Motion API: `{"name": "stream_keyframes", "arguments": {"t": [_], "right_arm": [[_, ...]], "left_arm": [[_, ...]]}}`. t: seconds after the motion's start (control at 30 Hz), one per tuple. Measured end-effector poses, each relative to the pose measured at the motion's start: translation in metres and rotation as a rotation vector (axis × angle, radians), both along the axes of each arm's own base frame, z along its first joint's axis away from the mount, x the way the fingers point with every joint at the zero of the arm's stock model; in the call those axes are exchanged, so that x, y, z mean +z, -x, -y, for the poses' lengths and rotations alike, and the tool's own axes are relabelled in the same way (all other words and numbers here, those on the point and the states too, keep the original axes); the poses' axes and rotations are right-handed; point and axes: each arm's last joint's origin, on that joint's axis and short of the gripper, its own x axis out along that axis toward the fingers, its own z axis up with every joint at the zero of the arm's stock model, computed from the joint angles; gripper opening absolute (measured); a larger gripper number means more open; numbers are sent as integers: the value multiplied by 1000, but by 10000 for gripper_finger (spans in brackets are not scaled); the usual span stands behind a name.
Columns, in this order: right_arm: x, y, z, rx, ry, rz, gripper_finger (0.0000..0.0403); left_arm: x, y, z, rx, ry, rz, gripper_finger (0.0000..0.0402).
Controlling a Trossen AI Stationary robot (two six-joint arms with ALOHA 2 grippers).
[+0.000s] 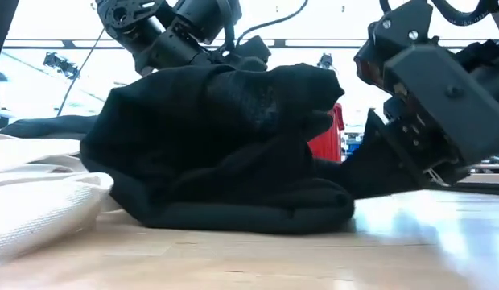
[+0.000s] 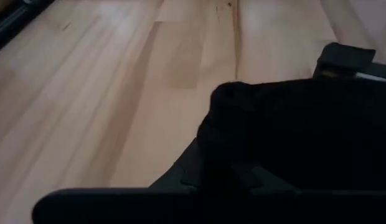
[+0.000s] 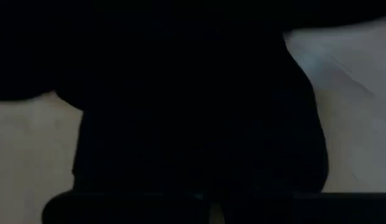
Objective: Fold Laundry from Bin
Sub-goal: Fold the black shirt
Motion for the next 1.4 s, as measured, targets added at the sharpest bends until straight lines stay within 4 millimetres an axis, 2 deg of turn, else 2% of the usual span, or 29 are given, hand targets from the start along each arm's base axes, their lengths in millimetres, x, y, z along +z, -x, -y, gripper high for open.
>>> {"name": "stream_keyframes", "arguments": {"t": [0.17,0.3,0.37,0.47,0.63,0.73,0.83,0.97,1.07,1.17,1.27,1.4], "right_arm": [[4,-6,1,11,0,33,27],[3,-6,2,16,7,22,27],[3,-5,2,14,8,20,27],[2,-4,1,15,6,18,27],[2,-4,1,17,8,18,26],[2,-4,1,18,8,17,26],[2,-3,-1,21,8,15,26],[1,0,-2,22,6,-1,26],[0,2,-3,22,9,-13,26],[-1,3,-3,25,16,-20,26],[0,3,-3,35,27,-21,26],[0,2,-4,61,52,-23,26]], "left_arm": [[-16,-2,7,-23,-12,-47,34],[-18,-3,8,-28,-27,-44,40],[-18,-3,9,-43,-44,-46,55],[-18,-3,9,-74,-70,-55,104],[-15,-4,9,-83,-91,-33,219],[-4,-2,8,-105,-131,-9,277],[20,4,13,-146,-184,42,312],[52,23,24,-237,-254,34,326],[63,40,37,-374,-207,-22,326],[59,49,49,-415,-102,-87,327],[46,45,58,-383,-39,-110,327],[7,31,62,-314,-25,-187,327]]}}
